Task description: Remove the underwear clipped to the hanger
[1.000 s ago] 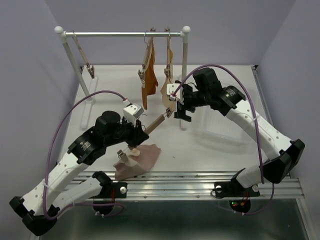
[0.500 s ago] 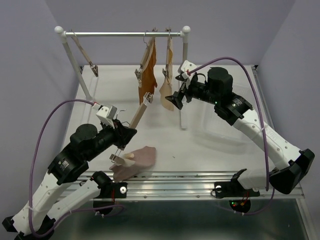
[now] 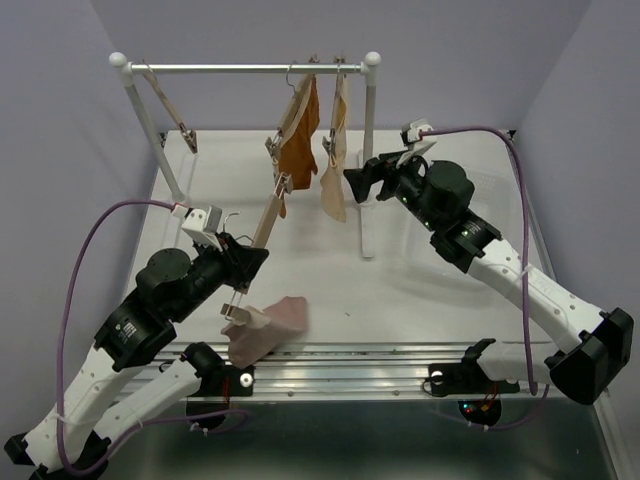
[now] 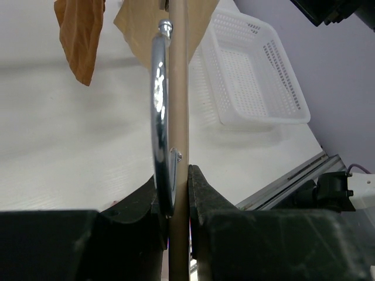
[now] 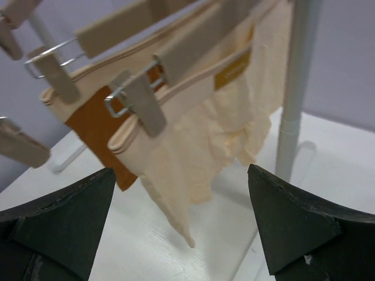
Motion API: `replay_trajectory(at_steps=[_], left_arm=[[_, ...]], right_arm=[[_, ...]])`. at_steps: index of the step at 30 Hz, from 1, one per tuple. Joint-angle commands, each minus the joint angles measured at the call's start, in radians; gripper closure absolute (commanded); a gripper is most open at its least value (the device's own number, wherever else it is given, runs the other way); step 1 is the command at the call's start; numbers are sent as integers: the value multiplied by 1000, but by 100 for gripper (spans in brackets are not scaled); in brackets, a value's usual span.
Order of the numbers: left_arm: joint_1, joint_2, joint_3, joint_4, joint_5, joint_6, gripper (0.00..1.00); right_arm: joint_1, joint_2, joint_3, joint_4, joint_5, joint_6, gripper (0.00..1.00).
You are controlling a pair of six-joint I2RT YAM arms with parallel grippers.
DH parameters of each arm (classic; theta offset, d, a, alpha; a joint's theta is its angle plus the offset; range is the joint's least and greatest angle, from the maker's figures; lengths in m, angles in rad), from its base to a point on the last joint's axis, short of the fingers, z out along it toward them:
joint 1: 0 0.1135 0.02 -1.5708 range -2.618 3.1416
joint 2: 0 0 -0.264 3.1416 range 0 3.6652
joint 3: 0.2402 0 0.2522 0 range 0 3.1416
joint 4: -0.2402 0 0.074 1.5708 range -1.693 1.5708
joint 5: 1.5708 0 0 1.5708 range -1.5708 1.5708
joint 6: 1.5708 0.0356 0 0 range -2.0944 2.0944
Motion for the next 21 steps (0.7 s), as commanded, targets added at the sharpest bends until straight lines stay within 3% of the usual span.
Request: replay_trajectory(at_steps=[1,4,7,9,12,16,21], left_arm=[[-1,-18,20,75,-36,-16,100],[-1,-7,8,106,-20,-25,100],[-1,8,-36,227,76,-27,100],[-2,20,-66,344,156,-37,100],[-1,48,-112,481,214,-57,100],[-2,78,-185,679,295,-71,100],[-2,135,-213,788,363,-99,100]], right_arm=[[8,-21,-10,26,302,113,0],[8,-27,-10,-9,267,145,0],[8,-55,-39,13,105,157,0],[8,-73,-92,53,-81,174,0],[8,-90,-148,128,-280,212,0],[8,-63,-192,262,-402,333,0],[8,-17,-228,435,-592,459,0]])
